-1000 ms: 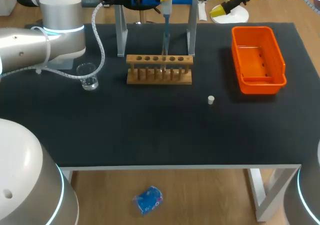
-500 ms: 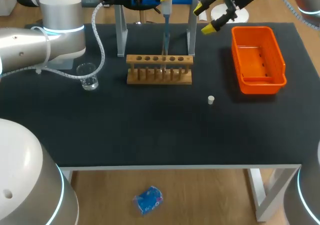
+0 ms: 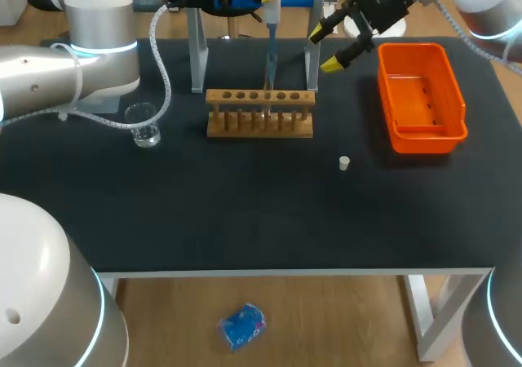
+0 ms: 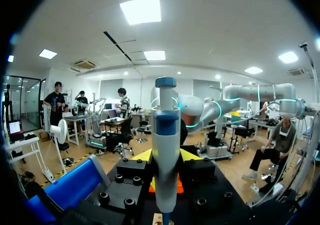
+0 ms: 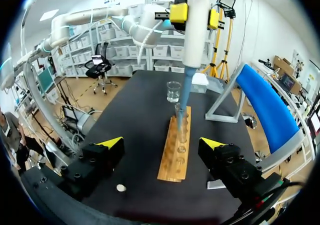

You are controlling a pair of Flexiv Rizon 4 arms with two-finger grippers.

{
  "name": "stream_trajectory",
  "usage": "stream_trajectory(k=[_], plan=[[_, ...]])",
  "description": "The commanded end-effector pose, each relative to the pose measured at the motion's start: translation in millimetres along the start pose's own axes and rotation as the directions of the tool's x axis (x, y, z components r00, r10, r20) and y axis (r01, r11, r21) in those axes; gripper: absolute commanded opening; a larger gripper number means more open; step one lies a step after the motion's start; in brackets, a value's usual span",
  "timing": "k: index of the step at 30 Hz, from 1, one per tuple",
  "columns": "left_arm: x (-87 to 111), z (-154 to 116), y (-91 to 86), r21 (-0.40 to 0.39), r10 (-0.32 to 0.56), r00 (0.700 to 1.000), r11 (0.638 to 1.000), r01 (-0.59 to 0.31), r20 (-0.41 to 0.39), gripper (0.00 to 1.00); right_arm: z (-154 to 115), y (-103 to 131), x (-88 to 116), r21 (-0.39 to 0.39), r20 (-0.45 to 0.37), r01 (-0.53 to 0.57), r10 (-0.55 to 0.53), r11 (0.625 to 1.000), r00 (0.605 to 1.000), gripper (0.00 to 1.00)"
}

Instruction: Invert the test tube, pick up the pipette, mount the tip to pipette, aspirate from beaker and dispense into the tube, eject the tip, return the pipette, and cap with the stopper.

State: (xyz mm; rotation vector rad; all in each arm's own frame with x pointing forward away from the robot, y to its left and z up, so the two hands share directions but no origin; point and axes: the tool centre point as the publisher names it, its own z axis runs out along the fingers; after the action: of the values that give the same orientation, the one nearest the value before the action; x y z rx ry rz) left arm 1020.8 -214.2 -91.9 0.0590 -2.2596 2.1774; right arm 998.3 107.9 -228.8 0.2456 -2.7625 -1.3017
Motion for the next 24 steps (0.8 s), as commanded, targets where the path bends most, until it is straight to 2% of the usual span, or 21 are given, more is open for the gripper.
stream_trajectory(k=[1,4,11,24], plan=[[0.6,0.0,-0.6,0.000,-0.001,1.000,1.000,0.001,0.001,0.00,2.0,-6.7,-3.2,0.004,0.006,0.008,-0.008,1.000,1.000,1.00],[0.6,0.0,-0.6,0.000,-0.001,1.000,1.000,0.001,0.001,0.00,2.2,-10.0,-1.9,0.029,0.019,0.035,-0.036,0.999,0.999,1.00],[0.6,0.0,-0.6,0.000,-0.001,1.000,1.000,0.001,0.001,0.00,2.8,-9.6,5.8,0.009,0.047,0.071,-0.072,0.997,0.996,1.00],[0.6,0.0,-0.6,0.000,-0.001,1.000,1.000,0.001,0.001,0.00,2.8,-9.6,5.8,0.009,0.047,0.071,-0.072,0.997,0.996,1.00]])
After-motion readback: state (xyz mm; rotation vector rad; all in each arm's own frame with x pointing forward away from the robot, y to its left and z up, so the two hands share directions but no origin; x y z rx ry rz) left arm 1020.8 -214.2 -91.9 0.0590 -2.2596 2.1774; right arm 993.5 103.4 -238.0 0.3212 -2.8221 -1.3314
